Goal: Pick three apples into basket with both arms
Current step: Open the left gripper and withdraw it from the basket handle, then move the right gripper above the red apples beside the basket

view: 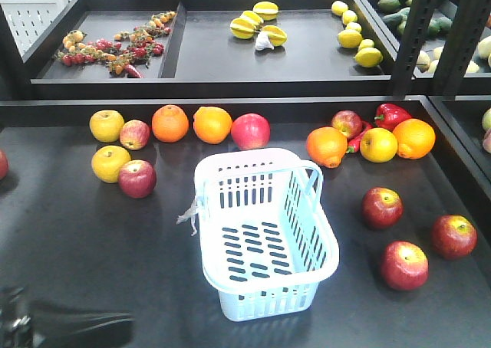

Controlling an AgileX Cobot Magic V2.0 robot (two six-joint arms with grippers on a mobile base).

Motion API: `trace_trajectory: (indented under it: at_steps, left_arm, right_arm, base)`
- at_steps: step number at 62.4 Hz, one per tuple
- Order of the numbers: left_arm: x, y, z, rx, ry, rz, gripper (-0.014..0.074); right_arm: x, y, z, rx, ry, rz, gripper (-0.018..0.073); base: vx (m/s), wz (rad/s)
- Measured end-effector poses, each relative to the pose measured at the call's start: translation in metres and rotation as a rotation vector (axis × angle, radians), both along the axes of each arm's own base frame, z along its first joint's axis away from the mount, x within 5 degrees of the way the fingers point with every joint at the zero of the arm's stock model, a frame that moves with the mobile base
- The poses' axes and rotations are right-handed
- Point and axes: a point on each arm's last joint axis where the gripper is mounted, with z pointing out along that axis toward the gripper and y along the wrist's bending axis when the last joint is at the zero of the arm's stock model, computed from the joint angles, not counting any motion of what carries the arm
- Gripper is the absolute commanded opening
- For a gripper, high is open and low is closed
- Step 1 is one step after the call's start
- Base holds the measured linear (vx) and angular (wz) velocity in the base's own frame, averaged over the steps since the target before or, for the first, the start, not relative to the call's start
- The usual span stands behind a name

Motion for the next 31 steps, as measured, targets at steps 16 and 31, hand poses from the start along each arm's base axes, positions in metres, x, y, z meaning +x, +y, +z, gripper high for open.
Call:
trace_trajectory:
  at_steps: [16, 31]
  left_arm:
    - [-0.022, 0.028, -0.077, 0.095, 0.021, 0.305, -0.0008]
    - [-0.023, 0.043, -0.098, 0.14, -0.006, 0.463, -0.0008]
  right_arm:
    - [0.0, 0.0, 0.0, 0.0, 0.0, 0.0, -0.0003]
    - [0.0, 0.0, 0.0, 0.0, 0.0, 0.0, -0.0003]
  base:
    - [0.0, 0.0]
    - [0.0, 0.0]
